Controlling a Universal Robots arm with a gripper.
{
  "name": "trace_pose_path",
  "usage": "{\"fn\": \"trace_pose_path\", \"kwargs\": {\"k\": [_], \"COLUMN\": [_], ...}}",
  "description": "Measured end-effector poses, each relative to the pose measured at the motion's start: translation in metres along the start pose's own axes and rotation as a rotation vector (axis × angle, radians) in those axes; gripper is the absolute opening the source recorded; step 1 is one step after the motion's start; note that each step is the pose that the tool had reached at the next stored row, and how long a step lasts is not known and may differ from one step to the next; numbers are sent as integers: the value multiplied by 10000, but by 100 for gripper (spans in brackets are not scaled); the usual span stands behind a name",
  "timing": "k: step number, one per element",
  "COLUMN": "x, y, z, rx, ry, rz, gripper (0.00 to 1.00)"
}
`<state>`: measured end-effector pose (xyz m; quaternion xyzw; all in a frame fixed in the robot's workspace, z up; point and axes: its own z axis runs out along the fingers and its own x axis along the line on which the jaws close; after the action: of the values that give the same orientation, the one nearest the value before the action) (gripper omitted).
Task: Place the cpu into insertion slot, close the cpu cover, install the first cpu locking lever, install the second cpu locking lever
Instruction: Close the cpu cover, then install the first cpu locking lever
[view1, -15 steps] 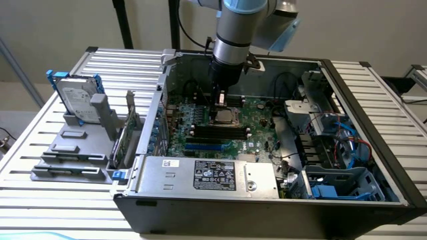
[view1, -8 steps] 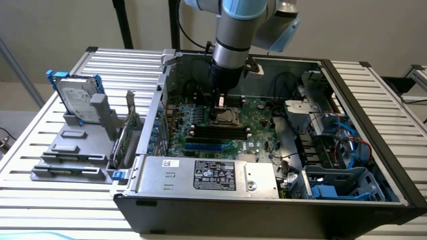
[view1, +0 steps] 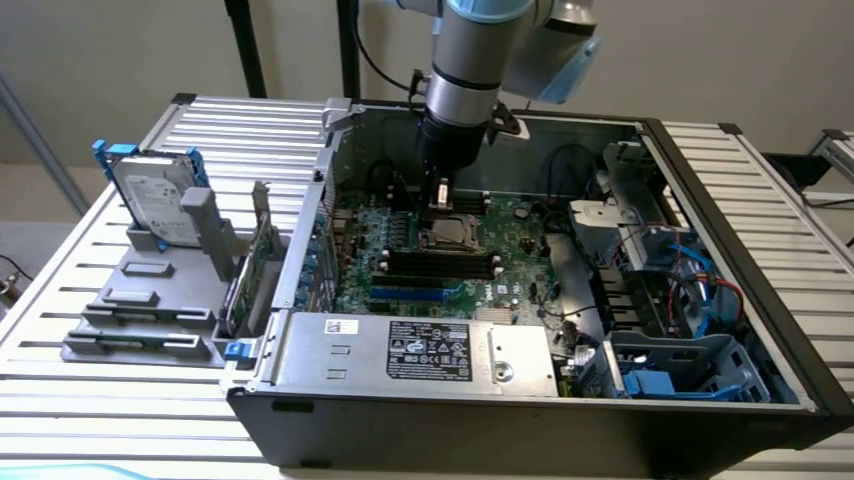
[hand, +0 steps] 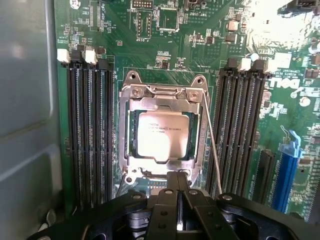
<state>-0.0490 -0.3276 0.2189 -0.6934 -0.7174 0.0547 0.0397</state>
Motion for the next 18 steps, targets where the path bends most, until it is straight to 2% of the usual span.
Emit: {"fn": "trace_pose_path", "kwargs": {"k": [7,9,18], "x": [-9,-17,-16], "y": [-273,-324,-330], "z": [-34,-41,-42], "rx": [-1,0,-3], "ry": [1,1,2], "rz": [0,0,0], "gripper": [11,11,11]}}
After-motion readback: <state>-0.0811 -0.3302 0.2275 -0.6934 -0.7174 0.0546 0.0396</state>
